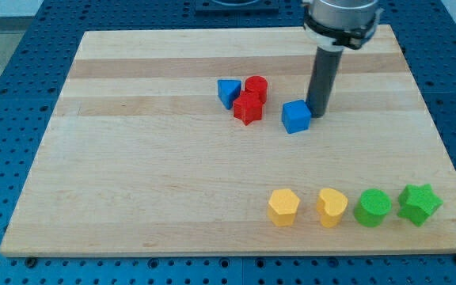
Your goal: Slide the blue cube to the bottom center
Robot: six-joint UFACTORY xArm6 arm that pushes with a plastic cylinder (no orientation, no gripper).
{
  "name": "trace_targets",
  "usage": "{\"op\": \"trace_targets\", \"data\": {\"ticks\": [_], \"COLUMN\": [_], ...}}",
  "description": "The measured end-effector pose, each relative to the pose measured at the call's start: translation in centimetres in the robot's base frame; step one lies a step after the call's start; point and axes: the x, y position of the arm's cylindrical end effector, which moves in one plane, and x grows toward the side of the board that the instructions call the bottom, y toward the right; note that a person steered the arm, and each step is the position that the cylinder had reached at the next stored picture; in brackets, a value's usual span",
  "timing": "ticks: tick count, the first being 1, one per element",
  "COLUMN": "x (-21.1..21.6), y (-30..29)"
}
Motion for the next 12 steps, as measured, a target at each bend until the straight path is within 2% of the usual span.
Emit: {"op": "trace_targets", "data": {"ticks": [2, 4, 6, 9, 12], "x": [0.8, 5.5, 5.6, 8.9, 10.0], "y": [-4.4, -8.6, -11.6, -11.9, -14.2]}}
